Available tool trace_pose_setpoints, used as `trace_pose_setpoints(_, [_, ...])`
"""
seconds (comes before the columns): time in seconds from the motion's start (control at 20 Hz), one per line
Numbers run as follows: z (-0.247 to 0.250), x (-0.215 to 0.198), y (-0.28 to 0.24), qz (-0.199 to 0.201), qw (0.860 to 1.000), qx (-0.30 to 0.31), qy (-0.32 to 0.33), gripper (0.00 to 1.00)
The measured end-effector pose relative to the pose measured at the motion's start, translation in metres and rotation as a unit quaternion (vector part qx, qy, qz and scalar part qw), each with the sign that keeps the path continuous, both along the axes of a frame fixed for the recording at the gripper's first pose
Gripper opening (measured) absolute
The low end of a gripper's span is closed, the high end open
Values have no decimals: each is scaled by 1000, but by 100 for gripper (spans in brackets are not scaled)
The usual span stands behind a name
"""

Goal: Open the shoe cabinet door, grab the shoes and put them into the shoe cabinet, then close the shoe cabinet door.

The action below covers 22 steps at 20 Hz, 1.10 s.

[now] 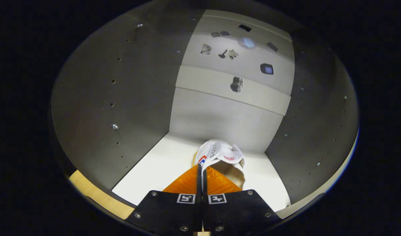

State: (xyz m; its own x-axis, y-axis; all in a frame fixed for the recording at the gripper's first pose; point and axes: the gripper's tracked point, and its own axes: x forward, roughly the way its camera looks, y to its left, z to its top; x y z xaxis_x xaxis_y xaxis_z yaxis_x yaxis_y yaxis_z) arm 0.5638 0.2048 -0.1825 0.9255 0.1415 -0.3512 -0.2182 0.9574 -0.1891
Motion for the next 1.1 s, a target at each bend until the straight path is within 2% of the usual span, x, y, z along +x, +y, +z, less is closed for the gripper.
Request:
trace_pose_setpoints(0.05, [-1, -2, 4, 5, 1000, 1, 2, 3])
trace_pose_setpoints(0.15, [-5, -11, 6, 11, 1000, 1, 14, 16])
trace_pose_setpoints(0.2, [-2, -16, 8, 20, 1000, 6, 10, 33])
trace_pose_setpoints(0.25, [-1, -18, 10, 23, 1000, 5, 6, 42])
trace_pose_setpoints(0.35, [1, -26, 17, 32, 999, -1, 6, 73])
trace_pose_setpoints(0.4, [4, -31, 15, 31, 999, -8, 1, 85])
trace_pose_setpoints(0.5, [15, -36, 8, 22, 999, -15, -18, 92])
trace_pose_setpoints(0.6, [23, -44, 4, 11, 1000, -6, -24, 94])
trace_pose_setpoints(1.1, [87, -130, -36, -14, 996, 73, -45, 96])
